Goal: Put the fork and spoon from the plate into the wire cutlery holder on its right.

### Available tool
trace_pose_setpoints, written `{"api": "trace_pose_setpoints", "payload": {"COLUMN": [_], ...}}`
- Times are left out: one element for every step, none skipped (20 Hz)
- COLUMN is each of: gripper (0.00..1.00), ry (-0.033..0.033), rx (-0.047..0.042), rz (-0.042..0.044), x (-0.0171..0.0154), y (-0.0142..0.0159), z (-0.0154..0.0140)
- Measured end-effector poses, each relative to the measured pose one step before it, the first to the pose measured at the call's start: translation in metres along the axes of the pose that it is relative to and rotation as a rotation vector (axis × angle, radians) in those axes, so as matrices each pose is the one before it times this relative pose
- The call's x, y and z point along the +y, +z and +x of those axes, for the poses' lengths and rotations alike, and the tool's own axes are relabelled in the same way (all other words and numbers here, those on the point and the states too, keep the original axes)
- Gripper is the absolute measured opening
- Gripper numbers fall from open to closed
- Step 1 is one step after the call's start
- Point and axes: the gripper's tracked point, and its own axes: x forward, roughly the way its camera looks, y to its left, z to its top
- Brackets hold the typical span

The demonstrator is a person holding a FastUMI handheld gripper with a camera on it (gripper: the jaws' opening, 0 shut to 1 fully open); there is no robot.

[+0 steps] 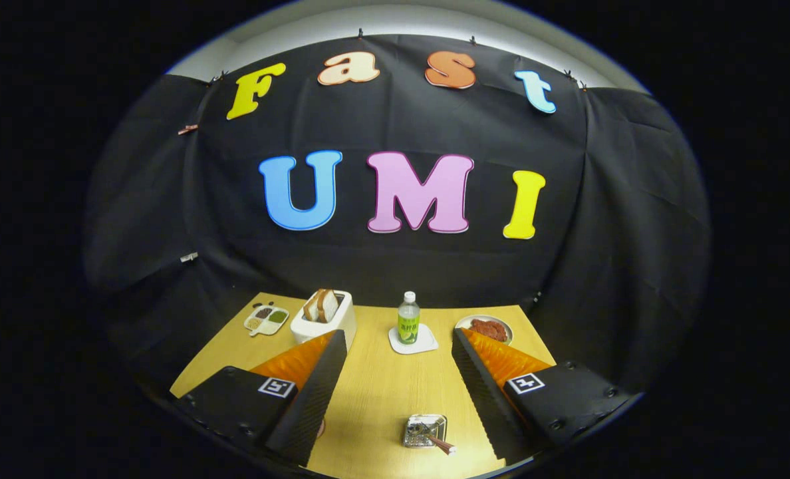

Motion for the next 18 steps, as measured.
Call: {"api": "trace_pose_setpoints", "payload": {"gripper": [0.99,0.99,0.99,0.99,0.99,0.99,0.99,0.99,0.99,0.99,0.99,0.99,0.99,0.99,0.99,0.99,0.99,0.99], "ry": [0.00725,0.00963,-0.00025,0.00647,0.00665,0.00495,0.00215,0.00123,-0.00048,-0.00056,0.00067,-0.00282,-0.00085,-0.00004,-0.00334,-0.00151,0.00041,0.00235], "rx": [-0.0217,-0.01633,-0.01118,-0.00922,-0.00708,-0.00642,-0.01018,-0.00636,-0.00487,-0.00706,-0.00101,-0.00374,0.00102,0.00255,0.00105,0.00178,-0.00132,0.00069], "rz": [0.00407,-0.00393,-0.00745,-0.00582,-0.00224,0.00151,0.00368,0.00441,0.00507,0.00588,0.00341,0.00121,0.00113,0.00258,0.00437,0.00494,0.00308,-0.00127], "x": [0.00456,0.00409,0.00073,0.00297,0.00342,0.00261,0.00087,-0.00014,0.00021,-0.0001,0.0001,-0.00173,-0.00121,-0.00109,-0.00064,-0.00115,-0.00022,-0.00129], "y": [0.00594,0.00409,0.00279,0.00242,0.00202,0.00203,0.00168,0.00135,0.0012,0.0018,0.00025,-0.00009,-0.00029,0.0003,0.00006,0.00111,0.00118,-0.0001], "z": [-0.00138,-0.001,-0.00074,-0.00208,-0.00188,0.00026,-0.00024,-0.00012,-0.00033,-0.00024,-0.00062,-0.00041,-0.00009,0.00106,0.00068,-0.00007,0.00034,0.00078]}}
